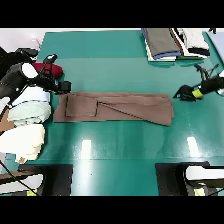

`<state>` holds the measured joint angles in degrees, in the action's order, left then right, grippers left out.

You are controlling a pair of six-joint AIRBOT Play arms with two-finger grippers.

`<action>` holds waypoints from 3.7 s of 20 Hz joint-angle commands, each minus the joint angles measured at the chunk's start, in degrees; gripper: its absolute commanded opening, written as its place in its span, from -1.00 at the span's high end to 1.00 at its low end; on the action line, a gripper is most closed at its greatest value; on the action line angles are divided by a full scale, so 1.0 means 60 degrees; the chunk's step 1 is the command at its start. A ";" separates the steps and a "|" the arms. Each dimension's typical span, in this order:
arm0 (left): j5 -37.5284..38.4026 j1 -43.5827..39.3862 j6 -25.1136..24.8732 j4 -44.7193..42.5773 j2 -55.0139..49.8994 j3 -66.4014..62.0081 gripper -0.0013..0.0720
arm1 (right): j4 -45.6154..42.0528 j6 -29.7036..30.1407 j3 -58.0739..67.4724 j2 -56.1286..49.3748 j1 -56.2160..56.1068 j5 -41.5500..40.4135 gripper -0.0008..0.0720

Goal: Fold the shirts.

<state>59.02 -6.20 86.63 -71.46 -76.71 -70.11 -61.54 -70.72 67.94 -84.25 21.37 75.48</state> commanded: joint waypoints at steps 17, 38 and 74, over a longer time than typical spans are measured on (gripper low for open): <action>-0.2790 -0.3727 0.0302 0.2269 -0.3122 -0.1661 0.91 | 0.3085 0.0499 0.0922 0.1311 -0.1443 -0.0186 0.93; -0.1202 -0.1880 0.0321 0.1016 -0.2441 -0.3654 0.91 | 0.3093 -0.1705 0.6838 -0.0994 -0.6812 0.0142 0.93; 0.0149 -0.0933 -0.0018 0.0051 0.0605 -0.3504 0.91 | 0.5716 -0.0204 0.4521 -0.5446 -0.7442 -0.2619 0.01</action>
<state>59.59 -11.53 86.50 -71.31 -72.93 -91.11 -30.33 -72.38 89.27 -112.75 -19.68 62.08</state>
